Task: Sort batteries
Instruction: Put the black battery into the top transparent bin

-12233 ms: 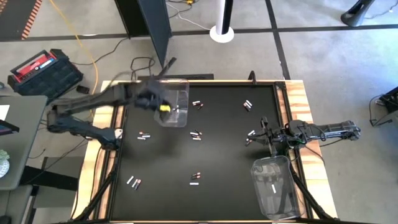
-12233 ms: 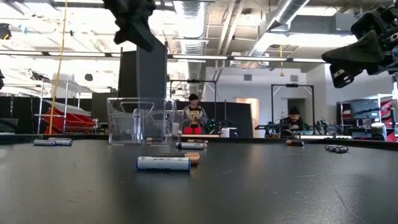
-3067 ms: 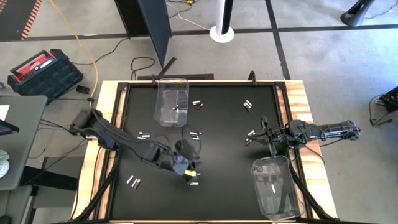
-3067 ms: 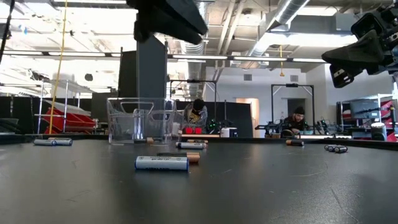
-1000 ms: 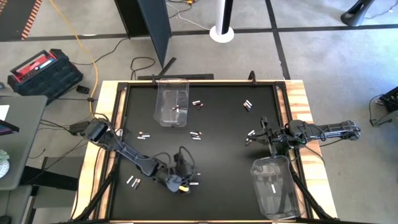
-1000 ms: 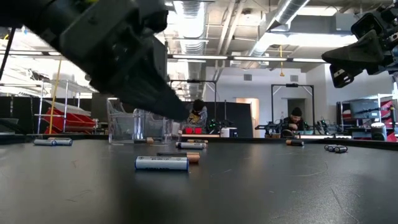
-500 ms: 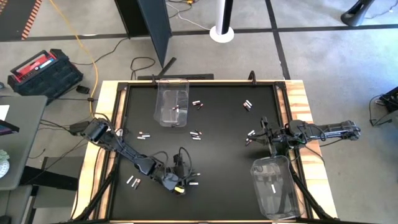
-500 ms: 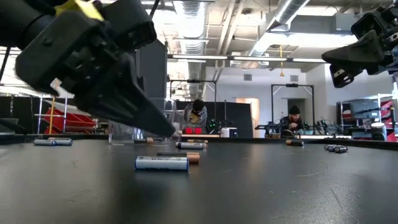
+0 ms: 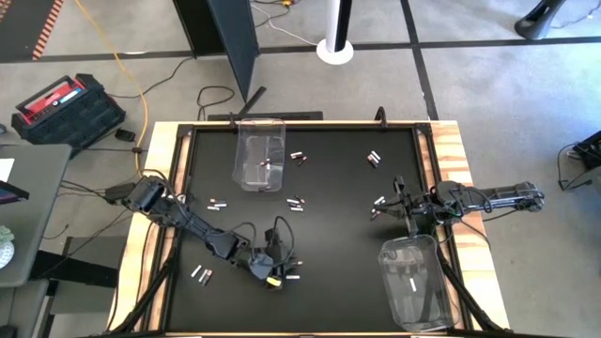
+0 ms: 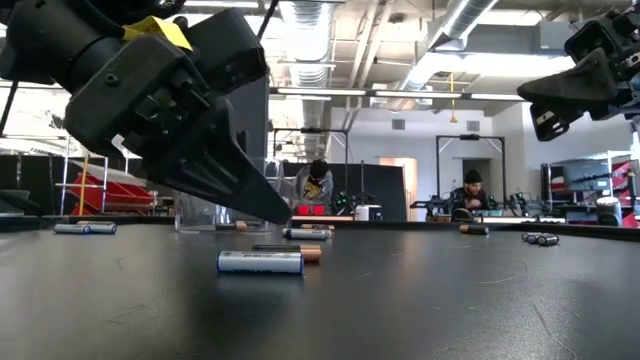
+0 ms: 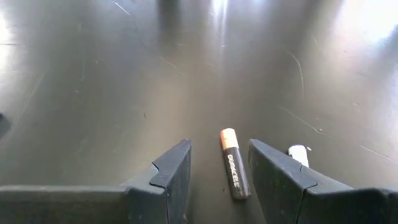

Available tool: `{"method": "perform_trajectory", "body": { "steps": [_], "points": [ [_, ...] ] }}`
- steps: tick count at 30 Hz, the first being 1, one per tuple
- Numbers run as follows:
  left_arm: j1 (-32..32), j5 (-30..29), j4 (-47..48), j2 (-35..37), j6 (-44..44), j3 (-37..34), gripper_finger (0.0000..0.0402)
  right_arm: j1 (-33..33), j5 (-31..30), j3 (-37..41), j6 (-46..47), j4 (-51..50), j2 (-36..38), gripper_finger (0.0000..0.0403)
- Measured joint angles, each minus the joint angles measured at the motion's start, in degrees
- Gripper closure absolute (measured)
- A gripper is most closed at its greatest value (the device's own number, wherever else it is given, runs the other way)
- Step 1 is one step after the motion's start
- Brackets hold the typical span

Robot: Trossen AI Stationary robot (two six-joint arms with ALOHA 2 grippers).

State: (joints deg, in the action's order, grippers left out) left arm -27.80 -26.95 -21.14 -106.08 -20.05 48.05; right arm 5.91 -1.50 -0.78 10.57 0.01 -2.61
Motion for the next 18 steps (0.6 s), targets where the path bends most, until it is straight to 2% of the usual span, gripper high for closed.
{"method": "perform_trajectory", "body": {
  "steps": [10,18],
  "points": [
    [0.14,1.41,-2.19,0.00,-0.19,0.02,0.0249,0.00,0.00,-0.02,0.00,-0.02,-0.02,0.0392],
    [0.15,0.93,-5.15,-5.32,-0.59,1.78,0.0249,0.00,-0.01,-0.02,0.00,0.00,0.00,0.0392]
  ]
}}
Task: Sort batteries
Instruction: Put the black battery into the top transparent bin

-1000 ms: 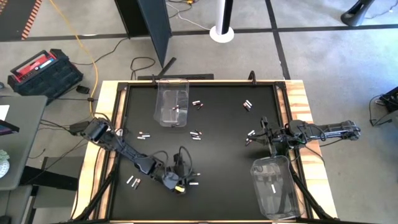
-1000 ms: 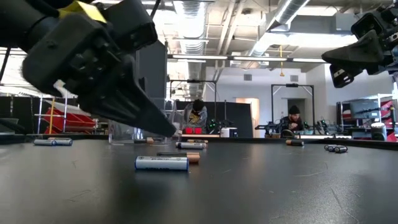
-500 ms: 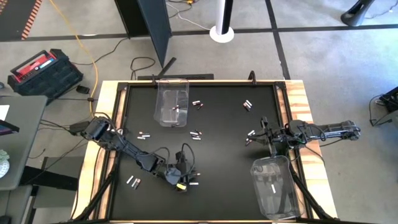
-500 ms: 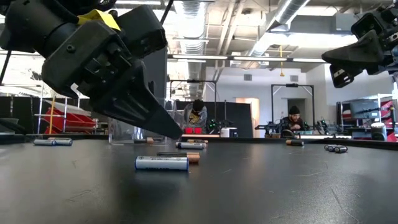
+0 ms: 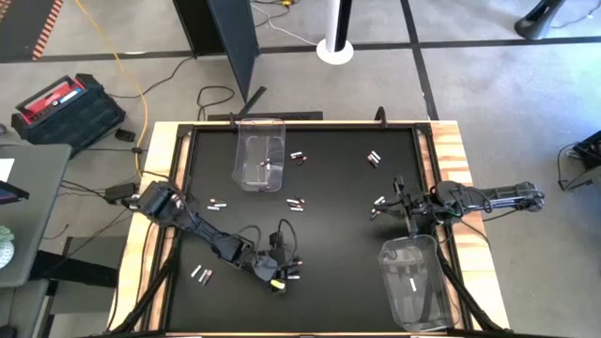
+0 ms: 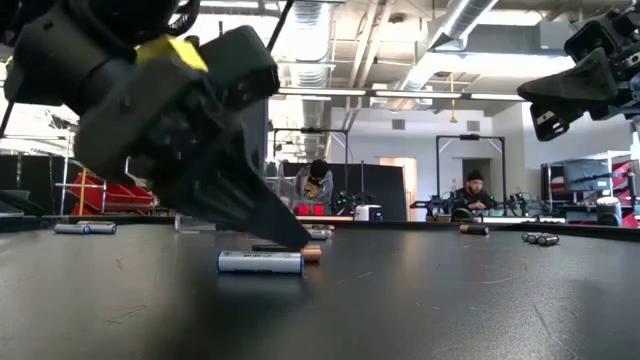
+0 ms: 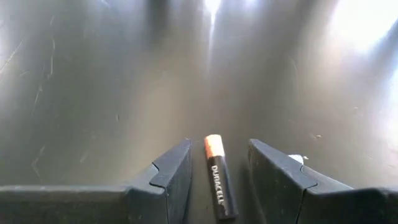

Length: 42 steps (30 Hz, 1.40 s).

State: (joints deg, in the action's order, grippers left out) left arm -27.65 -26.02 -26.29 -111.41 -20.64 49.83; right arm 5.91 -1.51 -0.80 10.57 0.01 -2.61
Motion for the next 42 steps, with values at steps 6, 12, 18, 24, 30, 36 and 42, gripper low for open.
{"method": "perform_trajectory", "body": {
  "steps": [6,12,18,24,30,36,42],
  "points": [
    [0.33,-1.20,-0.36,-3.33,0.48,2.52,0.0249,0.00,0.01,0.02,0.00,0.02,-0.02,0.0392],
    [0.55,-1.83,-0.63,-5.53,-2.58,2.99,0.0249,0.00,0.01,0.00,0.00,0.02,0.00,0.0392],
    [0.58,-1.70,1.47,-5.56,-1.99,3.05,0.0257,0.00,0.01,0.02,0.00,0.00,0.00,0.0392],
    [0.62,-1.51,4.93,-5.60,-1.65,3.05,0.0289,0.00,0.01,0.00,0.00,0.00,-0.02,0.0392],
    [0.64,-1.29,7.14,-5.60,-0.83,3.10,0.0338,0.00,0.01,0.02,0.00,0.00,0.00,0.0392],
    [0.68,-1.27,7.24,-5.65,0.44,3.05,0.0365,0.00,0.01,0.01,0.00,0.00,0.00,0.0392],
    [0.71,-1.27,7.16,-5.65,0.47,2.99,0.0359,0.00,0.01,0.01,0.00,0.00,0.00,0.0392]
  ]
}}
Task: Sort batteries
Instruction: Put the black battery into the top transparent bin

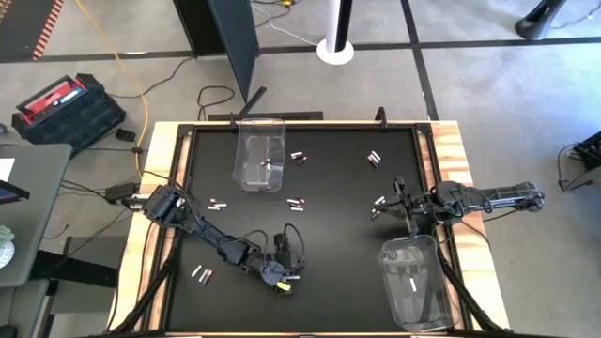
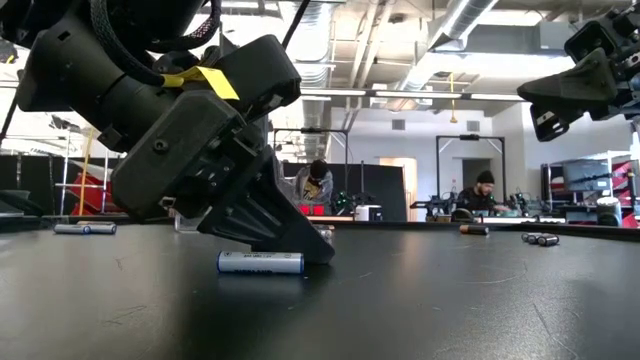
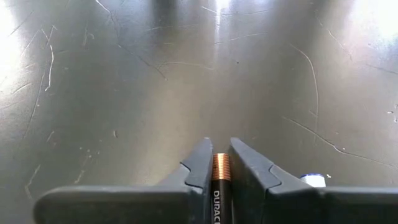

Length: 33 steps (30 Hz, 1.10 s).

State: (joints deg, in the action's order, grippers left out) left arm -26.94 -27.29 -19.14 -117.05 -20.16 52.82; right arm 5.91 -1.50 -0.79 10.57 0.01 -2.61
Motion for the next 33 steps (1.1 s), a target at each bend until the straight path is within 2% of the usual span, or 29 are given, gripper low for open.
{"method": "perform_trajectory", "body": {
  "steps": [8,12,17,23,28,30,33],
  "points": [
    [0.61,-0.32,-2.86,3.48,2.45,-0.54,0.0357,0.00,0.00,0.01,0.00,0.00,-0.02,0.0392],
    [2.79,-1.04,-2.30,9.57,7.75,-0.68,0.0357,0.00,0.00,0.01,-0.02,-0.01,0.00,0.0392],
    [7.87,-1.38,0.27,20.46,10.77,-0.46,0.0357,0.00,0.00,0.00,-0.01,-0.01,-0.02,0.0392],
    [18.53,-4.98,7.09,35.04,10.90,-0.31,0.0357,0.00,0.00,0.01,-0.02,-0.01,0.00,0.0392],
    [30.43,-10.35,14.07,42.48,10.03,-0.31,0.0356,0.00,0.00,0.00,-0.02,0.00,-0.01,0.0392],
    [35.73,-9.79,16.38,43.62,8.31,-0.21,0.0356,0.00,0.00,-0.01,0.00,0.00,0.00,0.0392],
    [42.93,-4.61,21.84,43.57,4.34,-0.22,0.0356,0.00,0.00,0.01,0.00,-0.02,-0.01,0.0392]
  ]
}}
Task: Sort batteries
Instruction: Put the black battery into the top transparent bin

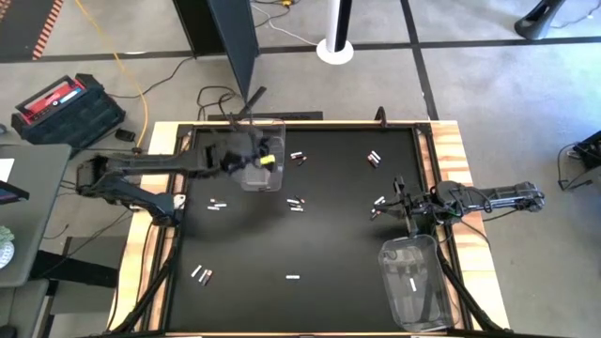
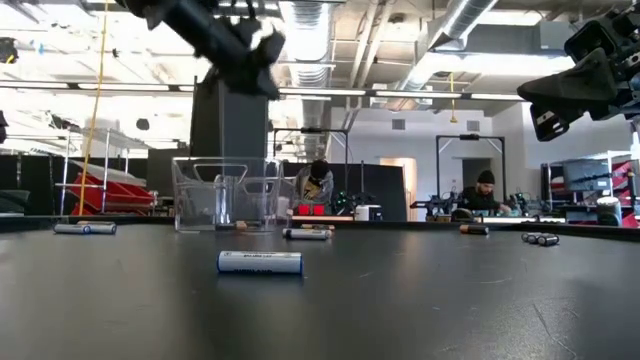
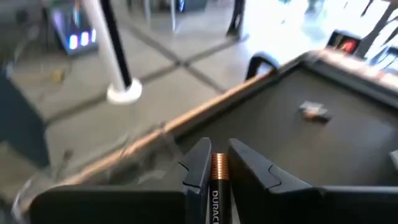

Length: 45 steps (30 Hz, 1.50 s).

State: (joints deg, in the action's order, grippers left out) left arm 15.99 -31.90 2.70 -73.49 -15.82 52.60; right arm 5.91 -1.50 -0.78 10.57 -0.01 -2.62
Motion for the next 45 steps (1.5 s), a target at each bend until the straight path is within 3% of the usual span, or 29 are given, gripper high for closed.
{"method": "perform_trajectory", "body": {
  "steps": [5,9,12,28,45],
  "points": [
    [8.90,8.72,8.66,-4.15,-4.88,-0.04,0.0356,0.00,0.00,0.01,0.00,0.02,0.01,0.0392],
    [12.19,15.88,8.57,-8.95,-3.43,-0.04,0.0356,0.00,0.00,-0.02,-0.01,0.01,0.01,0.0392],
    [13.40,17.97,7.30,-12.57,-3.44,-0.02,0.0356,0.00,0.00,-0.01,0.00,0.02,0.01,0.0392],
    [14.10,20.38,19.92,-30.06,5.04,12.06,0.0356,0.00,-0.02,0.00,0.00,0.02,0.01,0.0392],
    [15.52,20.69,21.91,-30.69,4.82,12.15,0.0346,0.00,0.00,-0.02,0.00,0.02,0.00,0.0392]
  ]
}}
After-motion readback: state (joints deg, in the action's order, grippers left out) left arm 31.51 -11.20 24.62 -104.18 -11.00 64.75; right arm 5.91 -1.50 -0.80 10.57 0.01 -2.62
